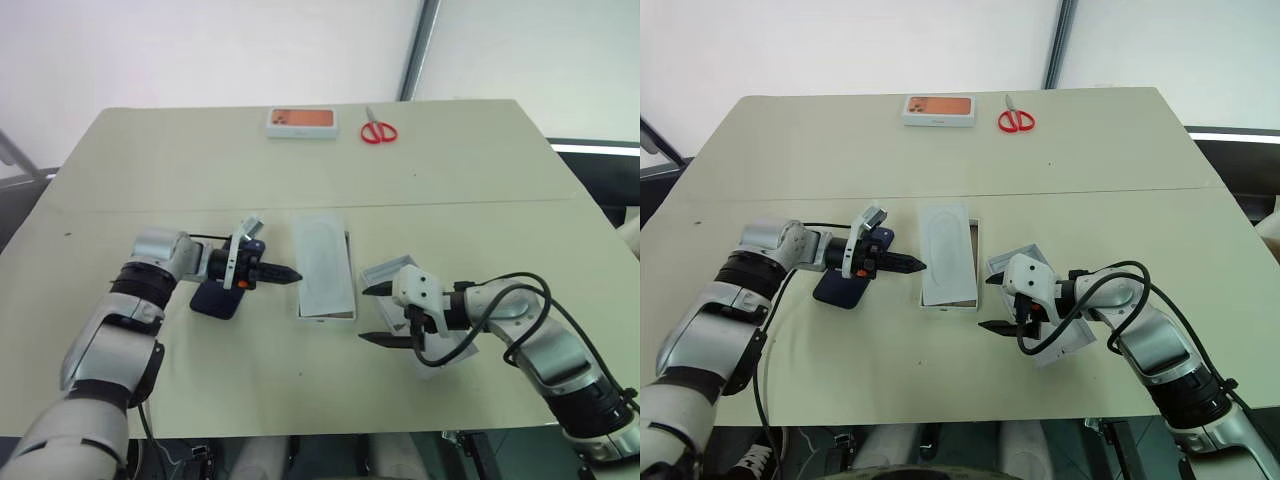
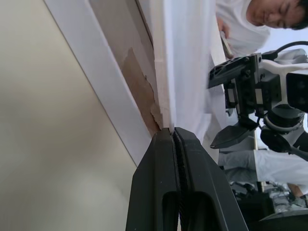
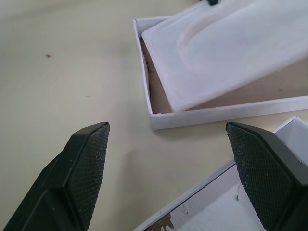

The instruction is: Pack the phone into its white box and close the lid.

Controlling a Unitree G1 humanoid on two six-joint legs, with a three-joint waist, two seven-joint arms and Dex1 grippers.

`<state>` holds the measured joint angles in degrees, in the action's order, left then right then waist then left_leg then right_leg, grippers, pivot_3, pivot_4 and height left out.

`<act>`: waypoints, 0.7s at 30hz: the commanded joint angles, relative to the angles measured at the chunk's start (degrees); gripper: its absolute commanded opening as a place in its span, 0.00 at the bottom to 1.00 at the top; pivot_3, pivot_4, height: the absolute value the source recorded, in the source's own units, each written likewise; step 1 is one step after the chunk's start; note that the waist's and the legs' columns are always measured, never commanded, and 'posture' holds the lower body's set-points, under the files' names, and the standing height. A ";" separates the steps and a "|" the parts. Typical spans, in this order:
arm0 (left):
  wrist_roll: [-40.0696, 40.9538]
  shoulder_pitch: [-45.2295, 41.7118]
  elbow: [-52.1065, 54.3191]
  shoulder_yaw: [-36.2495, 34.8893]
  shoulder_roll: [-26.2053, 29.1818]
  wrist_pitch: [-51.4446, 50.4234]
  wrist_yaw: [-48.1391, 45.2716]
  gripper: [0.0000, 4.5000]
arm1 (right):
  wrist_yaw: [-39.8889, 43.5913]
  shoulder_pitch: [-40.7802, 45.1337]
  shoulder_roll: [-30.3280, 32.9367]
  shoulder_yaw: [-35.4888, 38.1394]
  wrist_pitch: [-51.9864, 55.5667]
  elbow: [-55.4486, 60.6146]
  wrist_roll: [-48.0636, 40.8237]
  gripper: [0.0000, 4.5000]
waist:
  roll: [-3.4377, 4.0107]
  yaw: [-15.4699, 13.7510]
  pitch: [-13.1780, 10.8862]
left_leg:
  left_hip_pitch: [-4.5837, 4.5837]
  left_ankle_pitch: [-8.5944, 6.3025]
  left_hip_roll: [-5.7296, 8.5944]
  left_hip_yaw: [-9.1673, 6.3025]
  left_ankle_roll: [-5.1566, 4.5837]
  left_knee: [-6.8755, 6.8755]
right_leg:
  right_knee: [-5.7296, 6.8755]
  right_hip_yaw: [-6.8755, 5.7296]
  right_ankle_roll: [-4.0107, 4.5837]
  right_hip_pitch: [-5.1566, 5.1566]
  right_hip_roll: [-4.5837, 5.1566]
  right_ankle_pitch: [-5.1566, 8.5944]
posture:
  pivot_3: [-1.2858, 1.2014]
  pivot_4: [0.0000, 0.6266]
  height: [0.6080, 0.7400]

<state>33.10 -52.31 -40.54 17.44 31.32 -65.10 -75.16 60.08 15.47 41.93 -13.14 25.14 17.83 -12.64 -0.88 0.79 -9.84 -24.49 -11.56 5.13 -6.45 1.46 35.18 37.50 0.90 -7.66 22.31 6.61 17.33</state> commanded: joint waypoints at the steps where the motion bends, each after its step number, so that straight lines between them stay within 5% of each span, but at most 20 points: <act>1: -2.29 -1.10 -1.00 -0.77 -0.60 1.19 -0.98 0.13 | -0.39 -0.03 -0.10 1.32 -0.31 1.92 -0.99 0.91 | 0.00 -0.01 0.00 | 0.00 0.00 0.00 0.00 0.00 0.00 | 0.00 0.00 0.00 0.00 0.00 0.00 | 0.52 0.24 1.00; 8: -3.18 -0.75 1.73 -1.73 0.23 0.25 -3.62 0.85 | -0.56 0.27 -0.46 0.96 -0.31 1.68 -1.09 0.91 | 0.00 -0.08 0.01 | 0.03 0.00 0.00 -0.03 0.00 0.09 | 0.07 -0.02 0.00 -0.07 -0.01 0.00 | 0.52 0.24 1.00; 21: -1.38 3.64 14.91 -9.82 4.34 -0.67 1.69 0.85 | -1.98 4.96 -3.51 3.36 -1.58 -1.75 -2.70 0.91 | -0.01 0.06 -0.01 | 0.00 0.01 -0.03 -0.04 0.01 0.05 | 0.10 0.01 0.00 0.00 -0.04 0.00 | 0.52 0.24 1.00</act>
<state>30.62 -48.92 -28.14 10.00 34.86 -65.45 -74.34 58.49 19.47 39.08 -10.97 24.48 15.77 -14.47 -0.89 0.85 -9.84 -24.49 -11.56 5.09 -6.49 1.46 35.24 37.59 0.91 -7.66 22.31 6.56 17.33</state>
